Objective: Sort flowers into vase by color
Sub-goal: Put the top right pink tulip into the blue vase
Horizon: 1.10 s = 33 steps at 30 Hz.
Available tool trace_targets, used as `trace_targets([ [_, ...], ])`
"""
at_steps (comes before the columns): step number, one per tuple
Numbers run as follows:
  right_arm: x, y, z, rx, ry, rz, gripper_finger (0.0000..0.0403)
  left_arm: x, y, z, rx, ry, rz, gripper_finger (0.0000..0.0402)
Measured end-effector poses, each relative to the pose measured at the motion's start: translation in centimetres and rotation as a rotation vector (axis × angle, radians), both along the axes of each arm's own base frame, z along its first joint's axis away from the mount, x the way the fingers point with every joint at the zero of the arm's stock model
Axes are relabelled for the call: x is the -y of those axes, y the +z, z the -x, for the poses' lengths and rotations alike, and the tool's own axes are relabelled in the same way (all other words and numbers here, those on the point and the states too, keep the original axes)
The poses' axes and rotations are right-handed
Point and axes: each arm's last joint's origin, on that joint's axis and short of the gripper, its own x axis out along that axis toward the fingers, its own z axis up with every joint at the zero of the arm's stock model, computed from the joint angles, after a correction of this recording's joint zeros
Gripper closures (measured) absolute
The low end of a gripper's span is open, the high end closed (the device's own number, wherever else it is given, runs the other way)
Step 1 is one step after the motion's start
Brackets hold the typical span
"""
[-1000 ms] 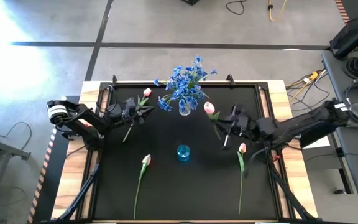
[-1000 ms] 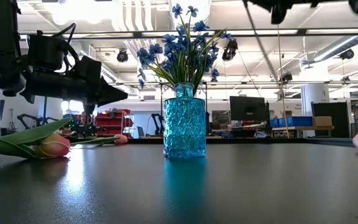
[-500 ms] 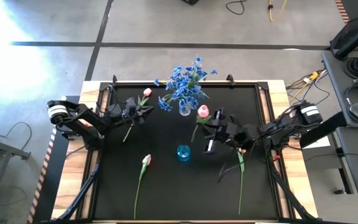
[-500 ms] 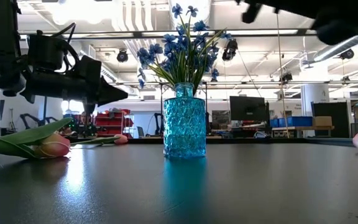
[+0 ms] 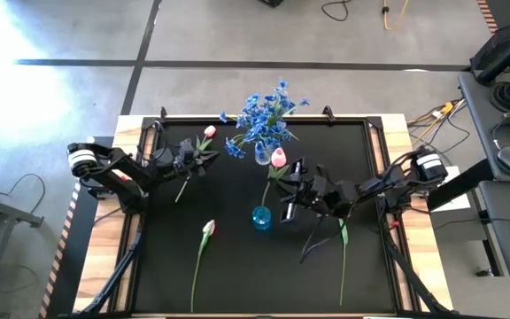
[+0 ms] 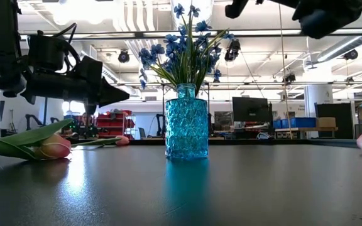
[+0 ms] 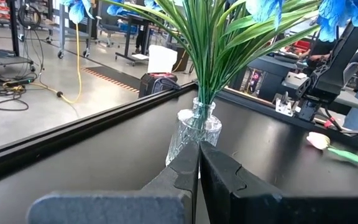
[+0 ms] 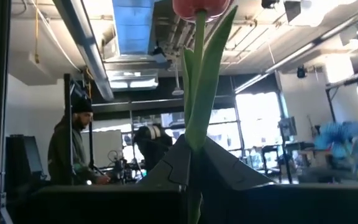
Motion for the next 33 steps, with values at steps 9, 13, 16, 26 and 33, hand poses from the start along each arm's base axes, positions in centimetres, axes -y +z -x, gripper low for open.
trace_targets([
  [9, -0.2, -1.5, -0.7, -0.048, -0.012, -0.018, 0.039, 0.0, 0.0, 0.0, 0.001, -0.001, 0.0, 0.0402],
  [13, -0.3, -2.5, -1.1, -0.085, -0.03, 0.02, 0.039, 0.0, 0.0, 0.0, 0.003, -0.003, 0.003, 0.0402],
  [16, -0.5, -3.4, -1.5, -0.136, -0.056, 0.093, 0.039, 0.0, 0.0, 0.0, 0.003, -0.003, 0.003, 0.0402],
  [26, -1.0, -6.6, -2.5, -0.239, -0.047, 0.306, 0.039, 0.0, 0.0, 0.0, 0.005, -0.004, 0.002, 0.0402],
  [33, -1.1, -6.6, -2.7, -0.275, -0.057, 0.34, 0.0374, 0.0, 0.0, 0.0, 0.004, -0.007, 0.002, 0.0402],
])
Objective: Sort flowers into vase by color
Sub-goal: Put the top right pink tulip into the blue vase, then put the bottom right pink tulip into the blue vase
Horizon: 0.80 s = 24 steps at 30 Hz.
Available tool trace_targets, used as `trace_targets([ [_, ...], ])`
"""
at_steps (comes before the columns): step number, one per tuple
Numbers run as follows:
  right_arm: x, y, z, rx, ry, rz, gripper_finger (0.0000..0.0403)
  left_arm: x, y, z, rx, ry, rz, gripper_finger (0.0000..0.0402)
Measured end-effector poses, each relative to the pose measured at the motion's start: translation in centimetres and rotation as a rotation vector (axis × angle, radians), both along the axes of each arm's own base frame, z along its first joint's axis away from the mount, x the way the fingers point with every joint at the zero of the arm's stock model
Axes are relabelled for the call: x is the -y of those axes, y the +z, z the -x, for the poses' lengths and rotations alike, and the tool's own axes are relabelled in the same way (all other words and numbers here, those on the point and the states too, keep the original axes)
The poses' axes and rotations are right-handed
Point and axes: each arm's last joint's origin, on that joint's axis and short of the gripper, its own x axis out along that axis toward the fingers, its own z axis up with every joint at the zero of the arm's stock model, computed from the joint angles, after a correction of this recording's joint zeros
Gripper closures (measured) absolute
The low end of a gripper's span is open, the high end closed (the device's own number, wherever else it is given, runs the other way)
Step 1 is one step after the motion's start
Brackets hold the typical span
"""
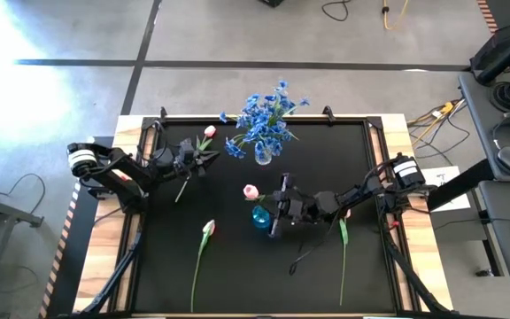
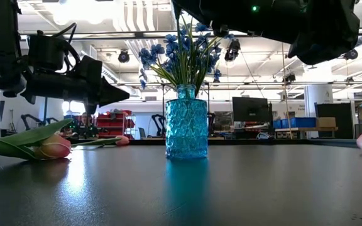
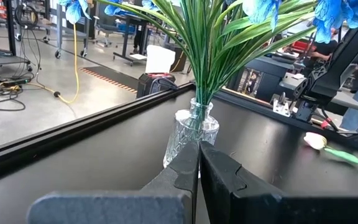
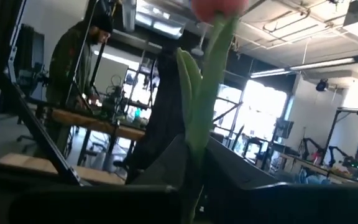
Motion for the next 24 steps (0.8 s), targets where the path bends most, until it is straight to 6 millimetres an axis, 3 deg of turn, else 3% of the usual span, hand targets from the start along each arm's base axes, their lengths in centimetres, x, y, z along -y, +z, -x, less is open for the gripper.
trace_targets([
  [12, 0.4, -0.4, 0.0, -0.06, -0.148, -0.144, 0.024, 0.0, 0.0, 0.0, 0.0, -0.004, 0.0, 0.0402],
  [19, 0.2, 1.1, 0.5, -0.15, -0.159, -0.213, 0.0208, 0.0, 0.0, 0.0, -0.001, -0.005, 0.001, 0.0402],
  [24, 0.3, 3.0, 1.8, -0.325, -0.145, -0.315, 0.0202, 0.0, 0.0, 0.0, -0.001, -0.005, 0.001, 0.0402],
])
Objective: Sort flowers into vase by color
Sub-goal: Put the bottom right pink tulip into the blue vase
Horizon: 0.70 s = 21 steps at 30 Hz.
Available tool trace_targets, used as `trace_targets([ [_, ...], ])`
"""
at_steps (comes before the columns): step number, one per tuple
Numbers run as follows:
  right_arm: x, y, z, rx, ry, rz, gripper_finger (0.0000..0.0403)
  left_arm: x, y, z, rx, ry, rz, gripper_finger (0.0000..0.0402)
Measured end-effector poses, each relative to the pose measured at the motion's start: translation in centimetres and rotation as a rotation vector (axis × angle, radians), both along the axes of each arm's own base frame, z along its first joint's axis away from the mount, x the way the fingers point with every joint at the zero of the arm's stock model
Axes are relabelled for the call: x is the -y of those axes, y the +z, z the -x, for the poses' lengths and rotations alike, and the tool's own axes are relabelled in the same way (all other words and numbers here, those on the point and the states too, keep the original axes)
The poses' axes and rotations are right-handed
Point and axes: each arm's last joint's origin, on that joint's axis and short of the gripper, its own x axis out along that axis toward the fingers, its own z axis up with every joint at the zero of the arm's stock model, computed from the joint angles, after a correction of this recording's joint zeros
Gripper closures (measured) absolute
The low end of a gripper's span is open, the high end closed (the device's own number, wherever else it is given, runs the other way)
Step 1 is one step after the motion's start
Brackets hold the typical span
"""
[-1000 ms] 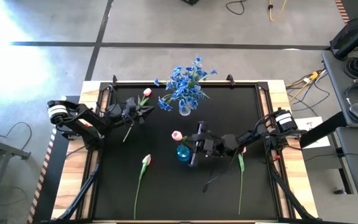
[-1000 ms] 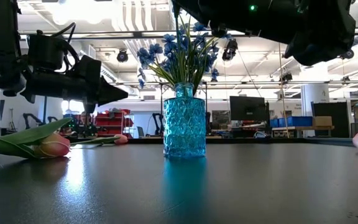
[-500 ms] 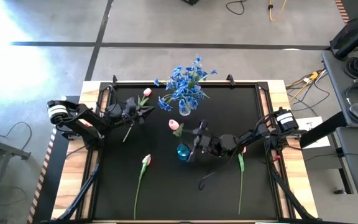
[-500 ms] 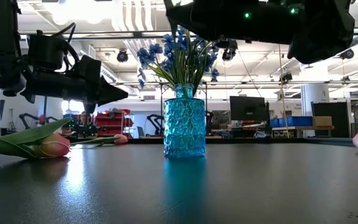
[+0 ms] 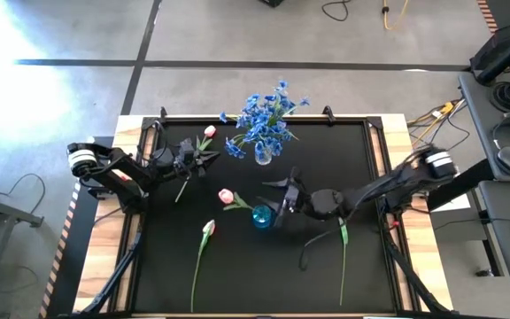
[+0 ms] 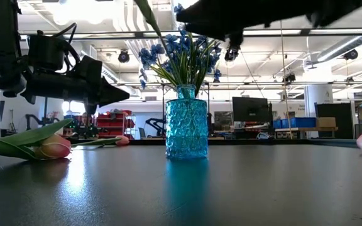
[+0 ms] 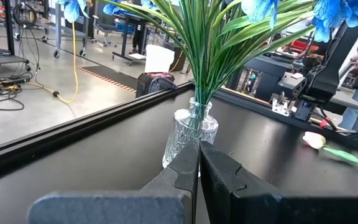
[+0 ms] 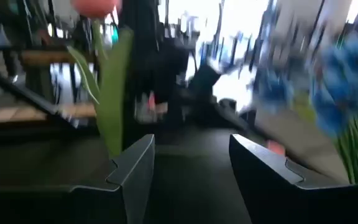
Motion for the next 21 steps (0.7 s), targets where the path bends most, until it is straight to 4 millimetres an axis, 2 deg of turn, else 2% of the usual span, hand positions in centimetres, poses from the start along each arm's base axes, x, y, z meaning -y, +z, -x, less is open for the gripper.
trace_targets([
  [6, 0.0, 3.2, 3.8, -0.322, -0.087, -0.338, 0.0202, 0.0, 0.0, 0.0, -0.001, -0.001, 0.001, 0.0402],
  [12, -0.7, 4.3, 8.8, -0.683, -0.408, -0.697, 0.0202, 0.1, 0.0, 0.0, 0.0, -0.022, 0.004, 0.0402],
  [16, -2.3, 3.2, 10.9, -0.836, -0.618, -0.945, 0.0202, 0.1, -0.1, 0.0, -0.001, -0.023, 0.013, 0.0402],
  [21, -3.9, -0.4, 12.3, -0.988, -0.837, -1.166, 0.0202, 0.1, -0.1, 0.0, -0.002, -0.025, 0.013, 0.0402],
])
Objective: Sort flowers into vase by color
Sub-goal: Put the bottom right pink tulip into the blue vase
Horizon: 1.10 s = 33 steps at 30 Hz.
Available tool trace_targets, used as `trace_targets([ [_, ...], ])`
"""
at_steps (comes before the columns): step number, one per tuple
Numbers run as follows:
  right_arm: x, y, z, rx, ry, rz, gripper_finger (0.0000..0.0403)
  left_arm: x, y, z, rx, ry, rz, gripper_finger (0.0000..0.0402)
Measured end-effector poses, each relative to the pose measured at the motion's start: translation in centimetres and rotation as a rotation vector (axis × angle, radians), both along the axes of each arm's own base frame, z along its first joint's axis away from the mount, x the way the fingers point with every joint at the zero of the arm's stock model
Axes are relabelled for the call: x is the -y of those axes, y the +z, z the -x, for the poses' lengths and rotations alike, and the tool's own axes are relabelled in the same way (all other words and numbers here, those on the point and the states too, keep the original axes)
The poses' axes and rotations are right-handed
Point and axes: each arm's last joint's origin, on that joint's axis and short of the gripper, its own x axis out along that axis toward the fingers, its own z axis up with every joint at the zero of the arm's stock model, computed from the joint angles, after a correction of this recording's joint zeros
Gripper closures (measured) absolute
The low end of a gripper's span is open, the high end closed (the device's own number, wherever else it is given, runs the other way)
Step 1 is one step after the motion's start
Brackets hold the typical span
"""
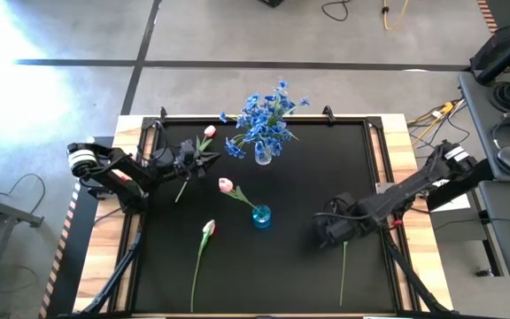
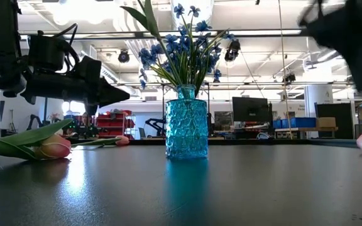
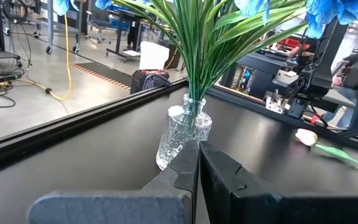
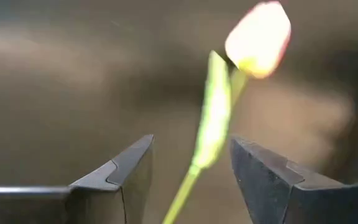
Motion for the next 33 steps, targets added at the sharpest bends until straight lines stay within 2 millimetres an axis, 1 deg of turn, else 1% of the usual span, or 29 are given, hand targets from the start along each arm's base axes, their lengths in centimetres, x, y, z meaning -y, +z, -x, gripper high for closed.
trace_targets([
  [2, 0.0, -1.5, 0.5, -0.066, -0.056, -0.044, 0.0202, 0.0, 0.0, 0.0, 0.0, 0.0, 0.0, 0.0402],
  [6, 0.3, -3.4, 1.0, -0.048, -0.084, -0.071, 0.0202, 0.0, 0.0, 0.0, -0.001, -0.001, 0.001, 0.0402],
  [12, 1.3, -5.3, 2.4, -0.122, -0.146, -0.047, 0.0202, 0.0, -0.1, 0.0, -0.005, -0.001, 0.013, 0.0402],
  [15, 1.6, -6.0, 2.5, -0.105, -0.154, -0.036, 0.0203, 0.0, -0.1, 0.0, -0.005, -0.001, 0.013, 0.0402],
  [18, 1.7, -6.7, 2.4, -0.069, -0.154, -0.053, 0.0215, 0.0, -0.1, 0.0, -0.003, -0.001, 0.016, 0.0402],
  [22, 2.0, -7.8, 2.7, -0.047, -0.153, -0.066, 0.0251, 0.0, -0.1, 0.0, -0.003, -0.001, 0.016, 0.0402],
  [26, 2.0, -8.0, 2.8, -0.037, -0.139, -0.069, 0.0309, 0.0, -0.1, 0.0, -0.003, -0.001, 0.016, 0.0402],
  [29, 1.9, -7.8, 2.6, -0.037, -0.089, -0.069, 0.0367, 0.0, -0.1, 0.0, -0.003, -0.001, 0.016, 0.0402],
  [30, 1.8, -7.5, 2.3, -0.023, -0.07, -0.063, 0.038, 0.0, -0.1, 0.0, -0.003, -0.001, 0.016, 0.0402],
  [33, 1.5, -6.4, 1.2, 0.054, -0.01, -0.027, 0.0387, 0.0, -0.1, 0.0, -0.003, -0.001, 0.016, 0.0402],
])
